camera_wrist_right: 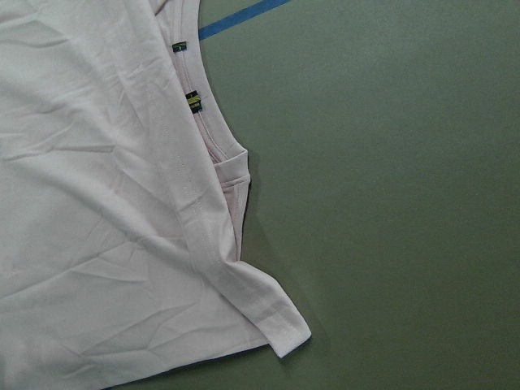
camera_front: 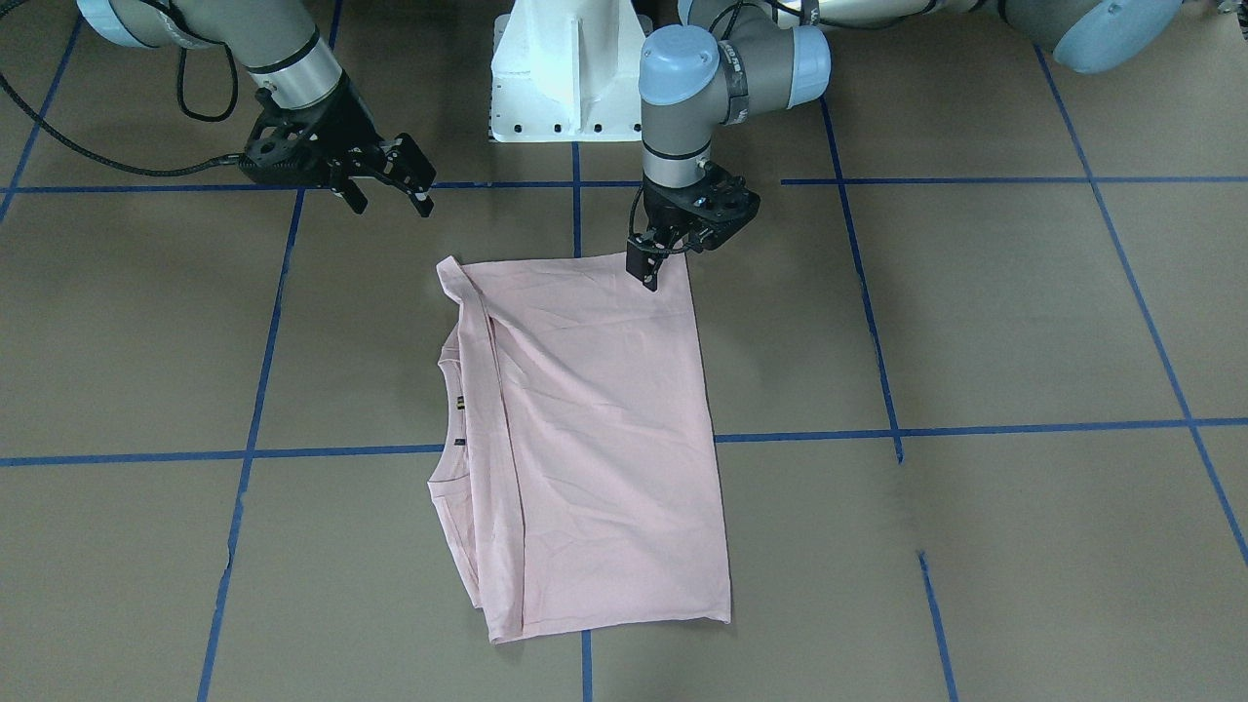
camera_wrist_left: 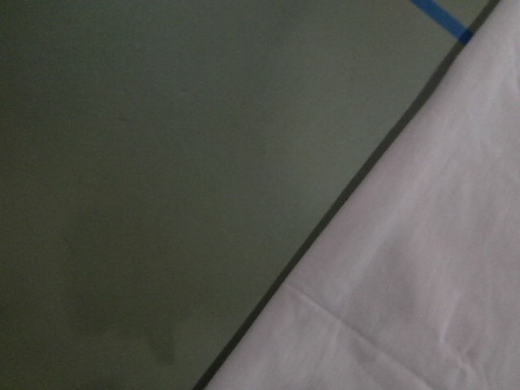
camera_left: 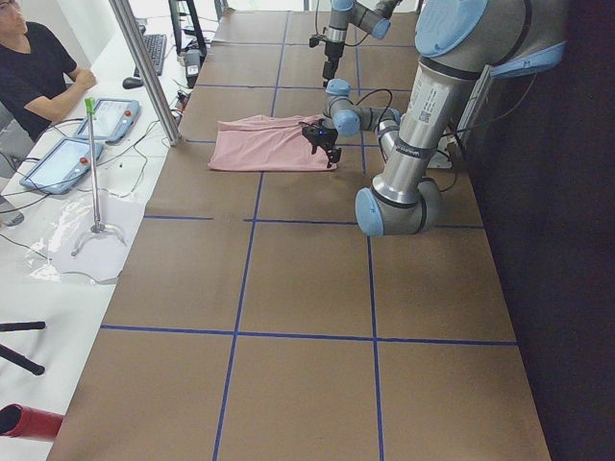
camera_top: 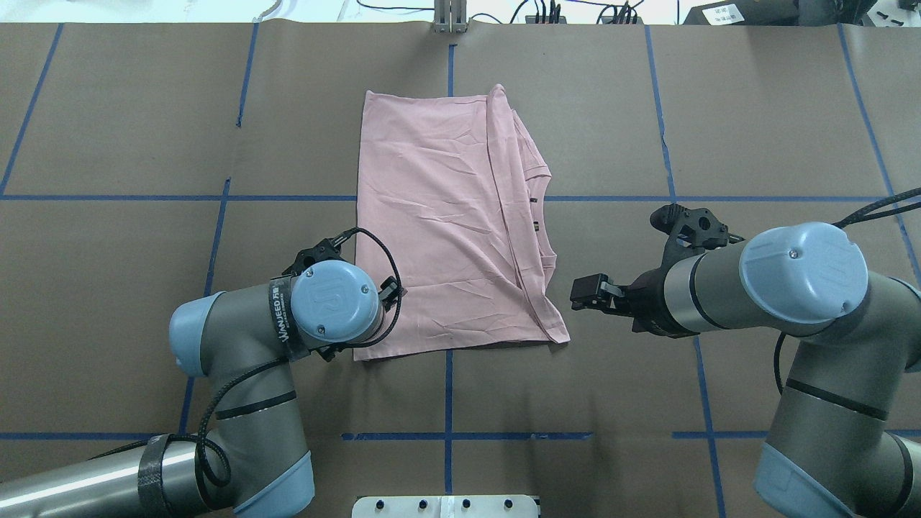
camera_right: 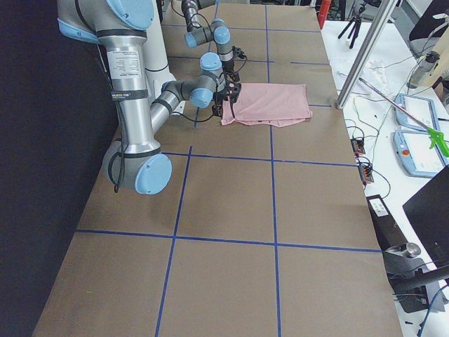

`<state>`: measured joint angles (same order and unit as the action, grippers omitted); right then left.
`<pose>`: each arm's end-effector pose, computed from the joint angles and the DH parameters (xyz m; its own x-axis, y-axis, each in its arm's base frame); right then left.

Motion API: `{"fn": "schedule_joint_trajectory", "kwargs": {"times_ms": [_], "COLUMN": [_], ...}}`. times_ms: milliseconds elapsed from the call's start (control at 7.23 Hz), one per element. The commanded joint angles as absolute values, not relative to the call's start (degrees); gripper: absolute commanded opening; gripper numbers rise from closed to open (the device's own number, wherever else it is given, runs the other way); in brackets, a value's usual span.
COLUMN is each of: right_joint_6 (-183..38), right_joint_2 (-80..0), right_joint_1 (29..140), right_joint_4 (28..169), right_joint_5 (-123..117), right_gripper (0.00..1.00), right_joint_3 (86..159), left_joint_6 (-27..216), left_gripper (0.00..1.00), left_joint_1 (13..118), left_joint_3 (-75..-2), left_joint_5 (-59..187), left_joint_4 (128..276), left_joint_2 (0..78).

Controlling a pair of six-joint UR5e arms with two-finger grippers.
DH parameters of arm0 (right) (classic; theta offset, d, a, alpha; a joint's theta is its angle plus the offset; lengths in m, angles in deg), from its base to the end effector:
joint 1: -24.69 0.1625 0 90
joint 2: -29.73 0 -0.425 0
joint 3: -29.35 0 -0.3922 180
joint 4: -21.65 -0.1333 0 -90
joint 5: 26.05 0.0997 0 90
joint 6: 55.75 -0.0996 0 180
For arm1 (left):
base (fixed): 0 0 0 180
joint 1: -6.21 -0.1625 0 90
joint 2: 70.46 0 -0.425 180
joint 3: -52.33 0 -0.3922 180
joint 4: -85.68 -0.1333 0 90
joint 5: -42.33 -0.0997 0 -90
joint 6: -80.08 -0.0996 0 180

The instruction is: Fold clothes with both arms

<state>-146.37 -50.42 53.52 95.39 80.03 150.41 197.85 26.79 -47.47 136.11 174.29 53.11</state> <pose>-0.3902 -0.3354 0.2925 0.4721 0.2717 0.8386 -0.2646 0.9511 -0.1592 0.5740 -0.3509 0.2545 0.4716 -0.6737 -0.5690 0.5981 0.7185 -0.3550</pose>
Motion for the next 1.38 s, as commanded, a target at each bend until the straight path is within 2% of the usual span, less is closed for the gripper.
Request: {"fn": "schedule_joint_trajectory", "kwargs": {"times_ms": [0, 968, 1106, 1245], "right_joint_6": [-146.4, -146.4, -146.4, -146.4], "right_joint_2": [-50.0, -50.0, -50.0, -50.0], "right_joint_1": [53.4, 53.5, 53.5, 53.5], "right_joint_4": [95.4, 95.4, 95.4, 95.4], "right_joint_5": [80.0, 79.9, 79.9, 79.9], "right_gripper": [1.0, 1.0, 1.0, 1.0], "right_joint_3": [150.1, 150.2, 150.2, 150.2], "left_joint_6": [199.2, 199.5, 199.5, 201.0], "left_gripper": [1.0, 0.98, 0.92, 0.72], "left_joint_1": [25.5, 23.3, 23.3, 23.3], "left_joint_3": [-48.8, -48.6, -48.7, -48.7], "left_joint_5": [135.9, 135.8, 135.9, 135.9], "left_joint_4": [172.5, 172.6, 172.5, 172.6], "left_joint_2": [52.5, 51.5, 51.4, 51.4]}}
